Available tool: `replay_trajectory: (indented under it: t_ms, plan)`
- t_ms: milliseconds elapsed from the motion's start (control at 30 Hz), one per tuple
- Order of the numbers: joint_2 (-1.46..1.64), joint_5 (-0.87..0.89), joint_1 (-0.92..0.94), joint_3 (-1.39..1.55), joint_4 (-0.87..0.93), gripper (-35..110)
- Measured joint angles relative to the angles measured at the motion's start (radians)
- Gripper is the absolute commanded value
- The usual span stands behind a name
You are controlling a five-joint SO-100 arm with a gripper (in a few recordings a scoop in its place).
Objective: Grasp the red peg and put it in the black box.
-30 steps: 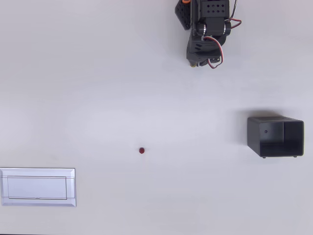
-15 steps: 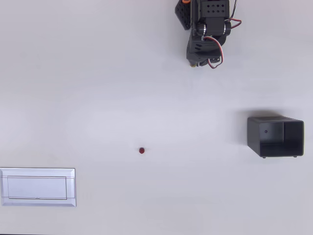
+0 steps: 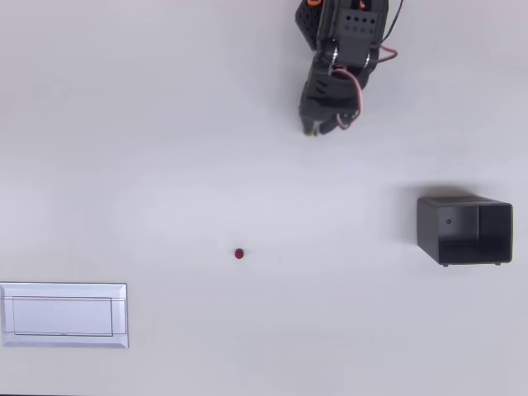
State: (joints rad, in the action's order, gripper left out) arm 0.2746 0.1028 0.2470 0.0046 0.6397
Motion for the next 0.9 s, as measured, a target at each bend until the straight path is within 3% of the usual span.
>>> replay_trajectory:
  t_ms: [167,467,900]
  plan:
    - [0.201,0.005,0.054,0.009,-0.207,10]
    - [0.508,-0.040,0.110,0.014,-0.629,26]
    - [1.005,-0.132,0.106,0.015,-1.351,26]
